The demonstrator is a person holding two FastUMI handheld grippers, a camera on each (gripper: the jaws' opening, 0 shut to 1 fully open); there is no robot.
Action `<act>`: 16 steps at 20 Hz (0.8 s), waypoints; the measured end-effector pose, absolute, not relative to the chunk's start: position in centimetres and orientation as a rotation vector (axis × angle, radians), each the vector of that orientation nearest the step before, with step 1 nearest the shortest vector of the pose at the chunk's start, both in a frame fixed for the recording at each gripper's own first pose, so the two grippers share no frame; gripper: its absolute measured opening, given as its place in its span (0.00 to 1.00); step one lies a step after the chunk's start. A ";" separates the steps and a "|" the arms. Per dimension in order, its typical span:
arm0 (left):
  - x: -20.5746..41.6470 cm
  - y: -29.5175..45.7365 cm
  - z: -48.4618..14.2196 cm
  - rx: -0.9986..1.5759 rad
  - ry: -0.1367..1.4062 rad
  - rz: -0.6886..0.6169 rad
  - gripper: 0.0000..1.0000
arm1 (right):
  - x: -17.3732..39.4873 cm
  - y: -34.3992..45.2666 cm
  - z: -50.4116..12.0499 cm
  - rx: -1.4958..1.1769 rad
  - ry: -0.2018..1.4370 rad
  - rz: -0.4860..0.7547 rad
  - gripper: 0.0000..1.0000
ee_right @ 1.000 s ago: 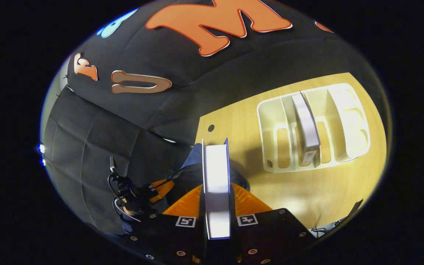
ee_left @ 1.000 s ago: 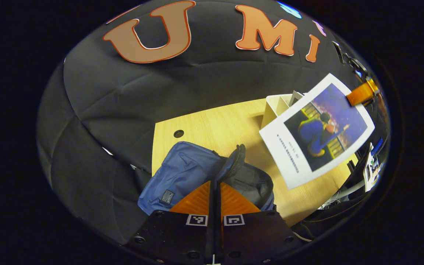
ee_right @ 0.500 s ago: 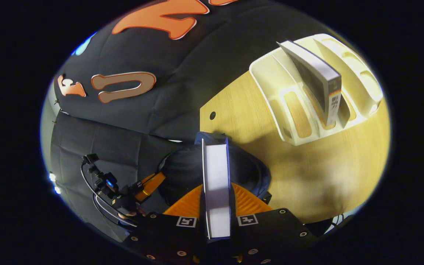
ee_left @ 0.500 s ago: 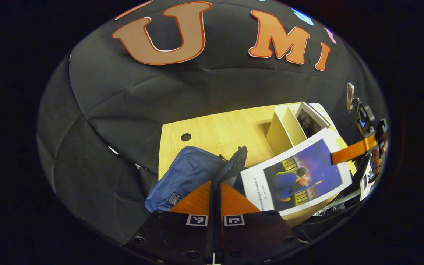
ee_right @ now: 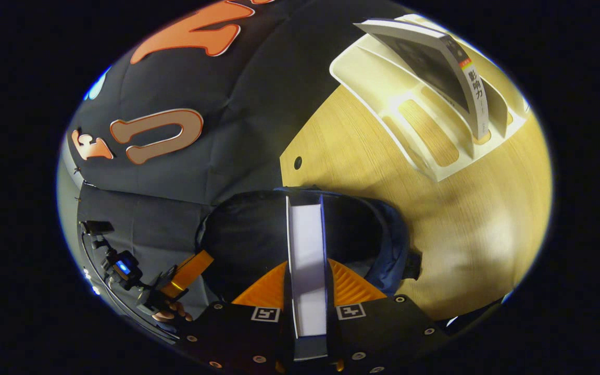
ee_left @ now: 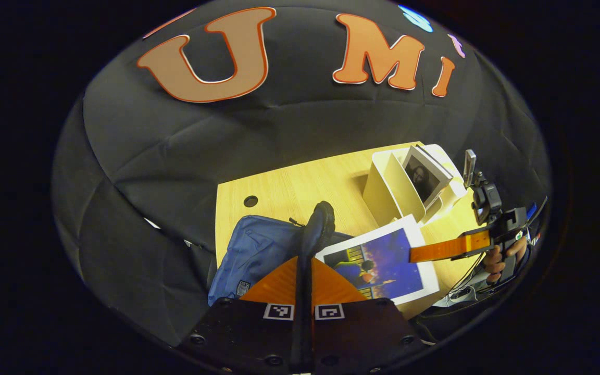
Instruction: Open the schoolbag, grab two books from the bookshelf and put them into the schoolbag.
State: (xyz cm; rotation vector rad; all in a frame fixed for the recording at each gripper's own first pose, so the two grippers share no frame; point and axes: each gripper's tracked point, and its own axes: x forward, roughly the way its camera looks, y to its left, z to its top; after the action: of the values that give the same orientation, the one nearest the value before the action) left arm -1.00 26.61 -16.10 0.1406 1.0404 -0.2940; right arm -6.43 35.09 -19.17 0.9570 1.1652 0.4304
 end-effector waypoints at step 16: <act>-2.8 23.9 -16.2 0.151 1.042 -0.406 0.01 | -4.7 44.4 -25.5 0.997 1.120 0.349 0.24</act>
State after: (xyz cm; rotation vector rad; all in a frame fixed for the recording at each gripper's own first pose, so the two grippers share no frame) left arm -2.80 23.94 -16.15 0.1505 1.0415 -0.4063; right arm -4.72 44.36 -25.49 0.9969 1.1195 0.3488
